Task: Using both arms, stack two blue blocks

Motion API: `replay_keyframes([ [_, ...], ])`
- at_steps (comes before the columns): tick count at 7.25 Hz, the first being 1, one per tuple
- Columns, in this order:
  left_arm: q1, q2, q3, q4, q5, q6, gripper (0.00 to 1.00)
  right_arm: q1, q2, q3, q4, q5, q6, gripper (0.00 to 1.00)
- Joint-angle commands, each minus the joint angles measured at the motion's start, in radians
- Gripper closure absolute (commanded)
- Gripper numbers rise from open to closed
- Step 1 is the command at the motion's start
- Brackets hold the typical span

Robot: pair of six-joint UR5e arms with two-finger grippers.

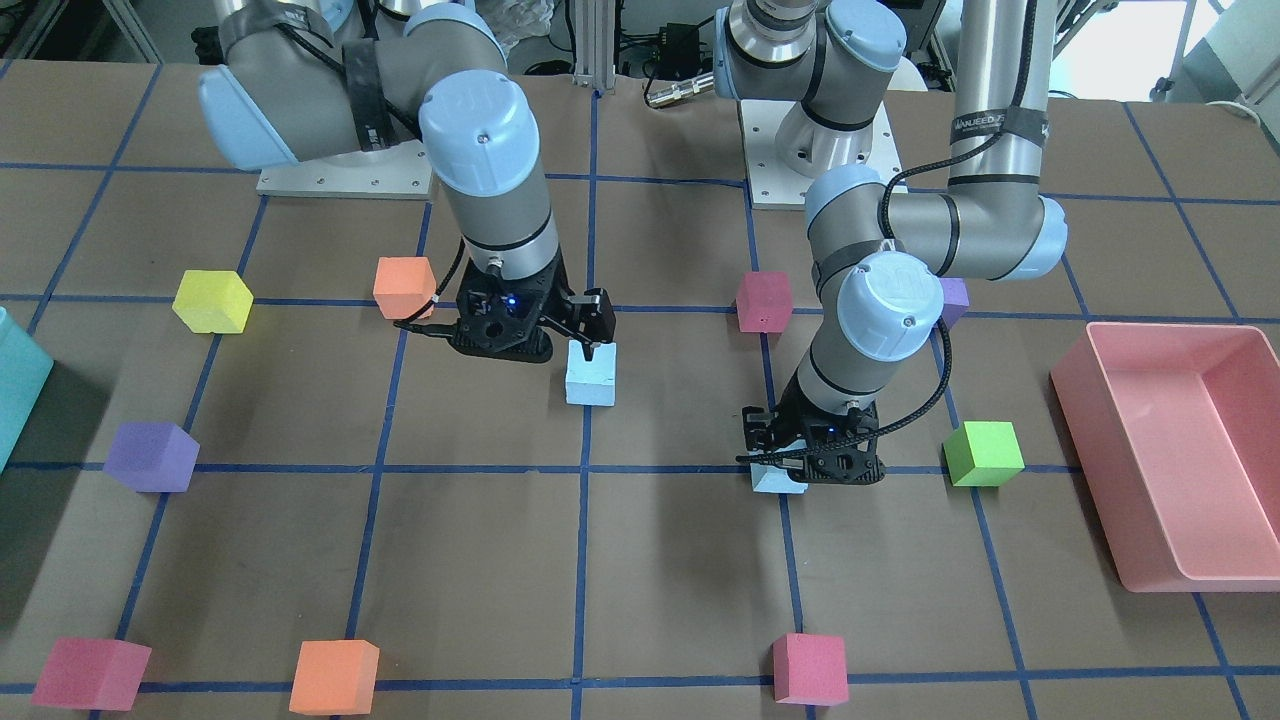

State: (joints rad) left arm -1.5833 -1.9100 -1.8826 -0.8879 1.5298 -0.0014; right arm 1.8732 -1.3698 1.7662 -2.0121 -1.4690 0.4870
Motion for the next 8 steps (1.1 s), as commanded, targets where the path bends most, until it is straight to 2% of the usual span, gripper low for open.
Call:
replay_keyframes([
  [1, -0.087, 0.057, 0.045, -0.064, -0.023, -0.123, 1.00, -0.066, -0.063, -0.005, 0.029, 0.001, -0.065, 0.00],
  [2, -0.174, 0.078, 0.062, -0.072, -0.019, -0.215, 1.00, -0.072, -0.102, -0.011, 0.085, -0.008, -0.111, 0.00],
  [4, -0.297, 0.112, 0.073, -0.134, -0.019, -0.393, 1.00, -0.177, -0.156, -0.022, 0.188, -0.002, -0.279, 0.00],
  [6, -0.365, 0.082, 0.057, -0.135, -0.016, -0.440, 1.00, -0.236, -0.164, -0.037, 0.246, -0.010, -0.411, 0.00],
  [8, -0.412, 0.077, 0.057, -0.135, -0.017, -0.486, 1.00, -0.316, -0.164, -0.100, 0.366, -0.001, -0.543, 0.00],
])
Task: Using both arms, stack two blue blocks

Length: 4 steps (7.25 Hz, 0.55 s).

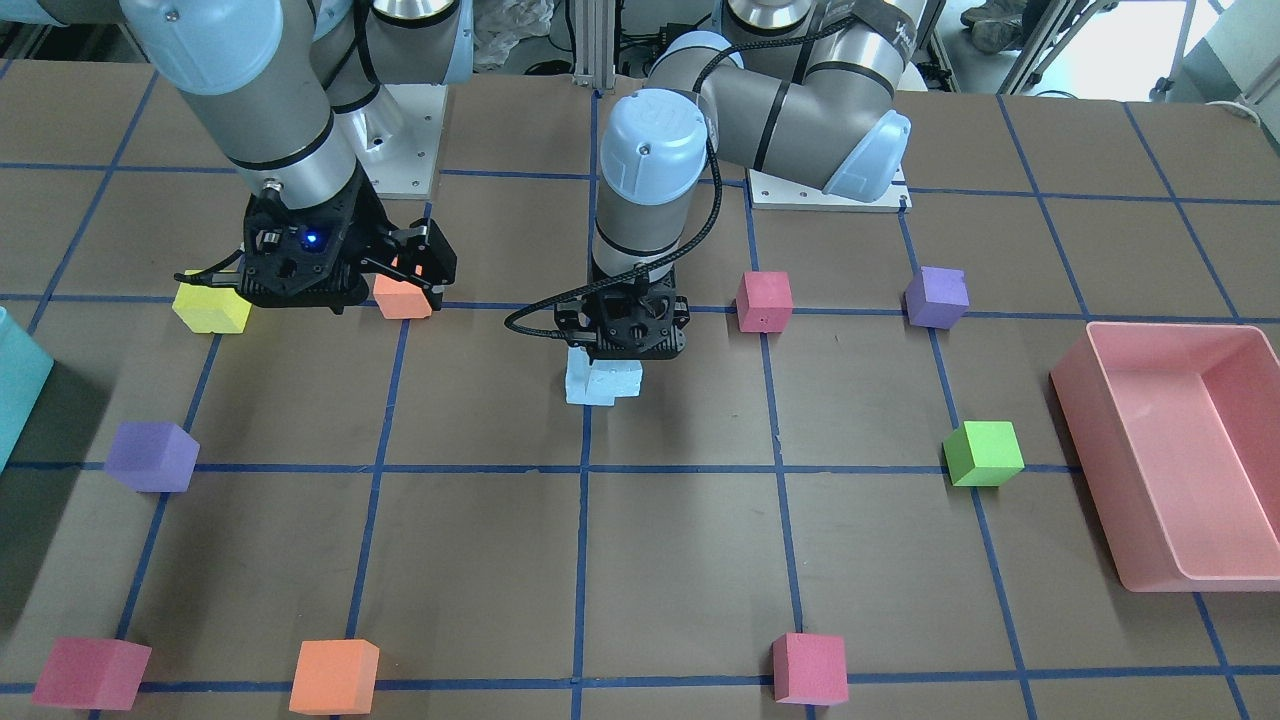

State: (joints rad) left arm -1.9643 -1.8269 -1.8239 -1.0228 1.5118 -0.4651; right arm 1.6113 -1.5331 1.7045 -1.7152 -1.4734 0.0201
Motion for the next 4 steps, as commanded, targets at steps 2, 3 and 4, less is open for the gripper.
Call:
replay_keyframes([
  [2, -0.041, -0.005, -0.003, -0.022, 0.001, -0.024, 1.00, -0.114, -0.015, -0.089, 0.199, -0.007, -0.143, 0.00],
  [3, -0.041, -0.008, -0.002, -0.020, 0.001, -0.024, 1.00, -0.117, -0.039, -0.121, 0.215, -0.019, -0.120, 0.00],
  [4, -0.041, -0.009, -0.003, -0.020, -0.001, -0.024, 1.00, -0.116, -0.047, -0.129, 0.216, -0.071, -0.120, 0.00],
])
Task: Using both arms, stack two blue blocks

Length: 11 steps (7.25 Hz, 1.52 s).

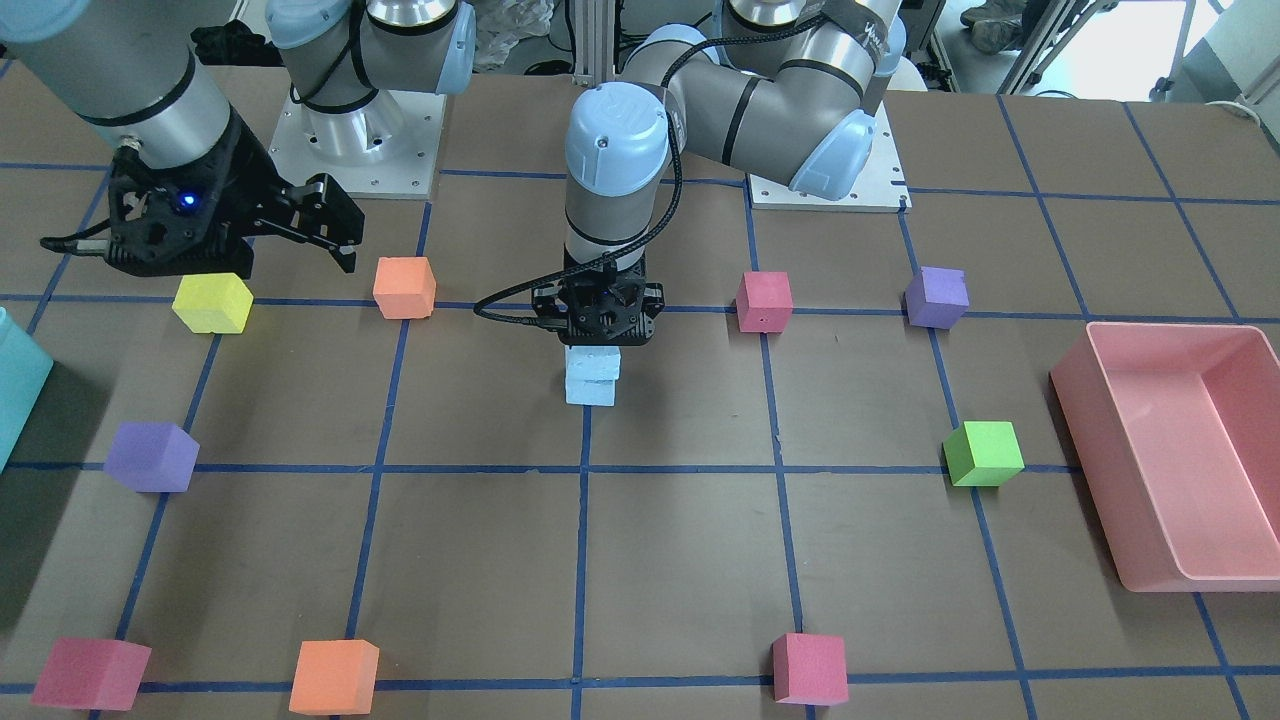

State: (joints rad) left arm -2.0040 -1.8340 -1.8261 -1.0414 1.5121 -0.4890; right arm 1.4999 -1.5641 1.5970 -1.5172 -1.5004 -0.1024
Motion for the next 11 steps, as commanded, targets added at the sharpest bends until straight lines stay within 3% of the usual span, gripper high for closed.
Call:
replay_keyframes([
  [1, -0.001, -0.010, -0.001, 0.000, -0.003, -0.005, 1.00, -0.001, -0.027, -0.028, 0.049, -0.104, 0.018, 0.00],
  [2, -0.001, -0.027, -0.001, 0.003, -0.003, -0.005, 0.98, 0.002, -0.056, -0.029, 0.121, -0.136, 0.036, 0.00],
  [3, -0.001, -0.043, -0.001, 0.004, -0.003, -0.006, 0.77, 0.008, -0.076, -0.026, 0.150, -0.170, 0.038, 0.00],
  [4, -0.001, -0.054, -0.001, 0.007, -0.003, -0.010, 0.20, 0.011, -0.074, -0.023, 0.149, -0.164, 0.039, 0.00],
  [5, -0.001, -0.062, 0.001, 0.014, -0.007, -0.026, 0.07, 0.016, -0.074, -0.023, 0.147, -0.153, 0.035, 0.00],
  [7, -0.001, -0.019, 0.017, 0.015, -0.003, -0.026, 0.00, 0.058, -0.076, -0.023, 0.138, -0.153, 0.032, 0.00],
  [9, 0.046, 0.074, 0.068, -0.026, 0.000, -0.010, 0.00, 0.062, -0.076, -0.022, 0.135, -0.153, 0.027, 0.00],
  [11, 0.237, 0.195, 0.106, -0.182, 0.000, 0.226, 0.00, 0.066, -0.076, -0.022, 0.134, -0.152, 0.029, 0.00],
])
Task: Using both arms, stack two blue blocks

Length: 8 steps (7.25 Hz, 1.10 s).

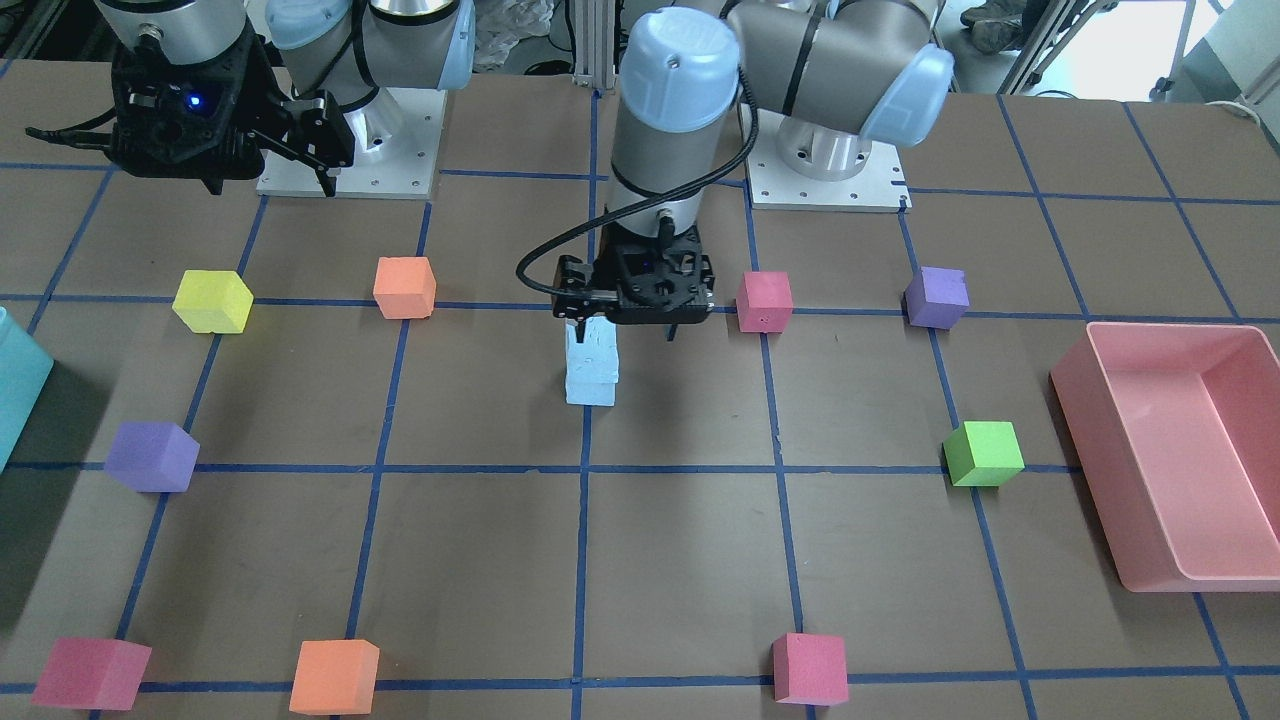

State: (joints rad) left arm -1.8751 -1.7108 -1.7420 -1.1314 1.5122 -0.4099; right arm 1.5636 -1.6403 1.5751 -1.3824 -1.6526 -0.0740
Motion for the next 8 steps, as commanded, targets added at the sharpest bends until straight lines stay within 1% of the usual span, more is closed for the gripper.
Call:
replay_keyframes([
  [1, 0.201, 0.124, 0.053, -0.188, 0.002, 0.281, 0.00, 0.003, 0.001, 0.000, 0.000, 0.002, -0.010, 0.00],
  [2, 0.280, 0.161, 0.111, -0.309, 0.002, 0.377, 0.00, 0.003, 0.001, 0.002, 0.000, 0.002, -0.012, 0.00],
  [3, 0.337, 0.189, 0.192, -0.412, 0.000, 0.420, 0.00, 0.003, 0.005, 0.002, -0.010, 0.025, -0.012, 0.00],
  [4, 0.340, 0.212, 0.214, -0.518, 0.005, 0.416, 0.00, 0.003, 0.005, 0.003, -0.017, 0.069, -0.012, 0.00],
  [5, 0.337, 0.212, 0.214, -0.521, 0.000, 0.411, 0.00, 0.003, 0.004, 0.005, -0.017, 0.071, -0.013, 0.00],
  [6, 0.343, 0.189, 0.213, -0.519, 0.002, 0.416, 0.00, 0.003, 0.007, 0.003, -0.027, 0.074, -0.012, 0.00],
  [7, 0.343, 0.191, 0.214, -0.516, 0.008, 0.421, 0.00, 0.003, 0.011, 0.005, -0.076, 0.074, -0.009, 0.00],
  [8, 0.346, 0.197, 0.214, -0.515, 0.063, 0.427, 0.00, 0.003, 0.011, 0.006, -0.076, 0.070, -0.009, 0.00],
])
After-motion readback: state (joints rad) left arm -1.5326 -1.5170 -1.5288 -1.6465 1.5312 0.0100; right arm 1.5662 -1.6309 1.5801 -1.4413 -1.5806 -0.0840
